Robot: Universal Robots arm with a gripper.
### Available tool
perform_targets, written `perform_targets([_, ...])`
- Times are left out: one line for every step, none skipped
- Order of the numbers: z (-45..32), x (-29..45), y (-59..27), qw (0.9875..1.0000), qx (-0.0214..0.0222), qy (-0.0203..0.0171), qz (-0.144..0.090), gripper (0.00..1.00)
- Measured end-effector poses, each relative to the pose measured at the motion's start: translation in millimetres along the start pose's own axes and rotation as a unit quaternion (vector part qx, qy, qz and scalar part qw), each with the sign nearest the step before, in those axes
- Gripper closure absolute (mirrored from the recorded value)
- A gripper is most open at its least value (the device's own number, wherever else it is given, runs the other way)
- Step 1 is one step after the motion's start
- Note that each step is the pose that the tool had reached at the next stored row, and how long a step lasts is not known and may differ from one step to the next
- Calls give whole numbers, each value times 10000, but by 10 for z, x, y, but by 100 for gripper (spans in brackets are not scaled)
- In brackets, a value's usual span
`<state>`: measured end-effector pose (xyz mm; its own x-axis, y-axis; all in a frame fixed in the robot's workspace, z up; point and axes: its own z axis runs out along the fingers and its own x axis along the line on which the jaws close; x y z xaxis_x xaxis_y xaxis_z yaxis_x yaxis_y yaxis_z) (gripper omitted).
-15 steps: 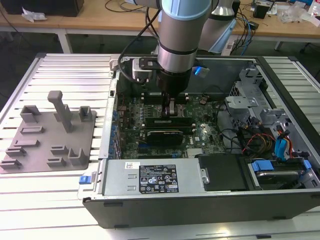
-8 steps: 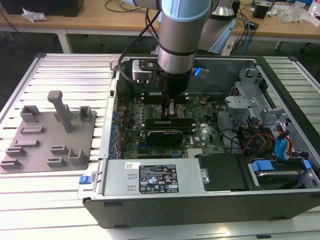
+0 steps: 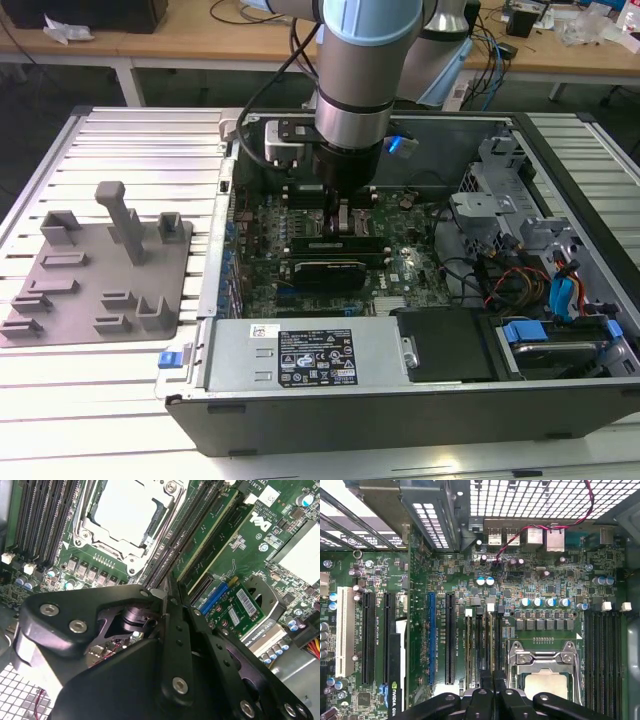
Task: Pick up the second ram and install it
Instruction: 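Insert the second ram into the second slot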
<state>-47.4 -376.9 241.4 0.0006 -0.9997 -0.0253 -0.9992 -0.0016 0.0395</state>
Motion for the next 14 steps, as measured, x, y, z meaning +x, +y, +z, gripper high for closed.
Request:
perform_targets([0,0,0,10000,0,0,0,91])
perform_targets([0,0,-1,10000,0,0,0,91])
perform_targets([1,0,-2,10000,0,-1,0,91])
perform_targets([4,0,-2,10000,0,-1,0,91])
perform_targets([4,0,-2,10000,0,0,0,91])
perform_targets([4,0,-2,10000,0,0,0,91])
perform_targets([6,0,-2,10000,0,0,0,91])
perform_targets([7,0,-4,10000,0,0,0,91])
perform_targets([9,0,-4,10000,0,0,7,91])
perform_targets([10,0,-4,10000,1,-1,22,91])
perform_targets([10,0,-4,10000,1,-1,26,91])
perform_targets([11,0,-4,10000,1,0,26,91])
perform_targets([18,0,-5,10000,1,-3,27,91])
perform_targets([18,1,-5,10000,1,-1,26,91])
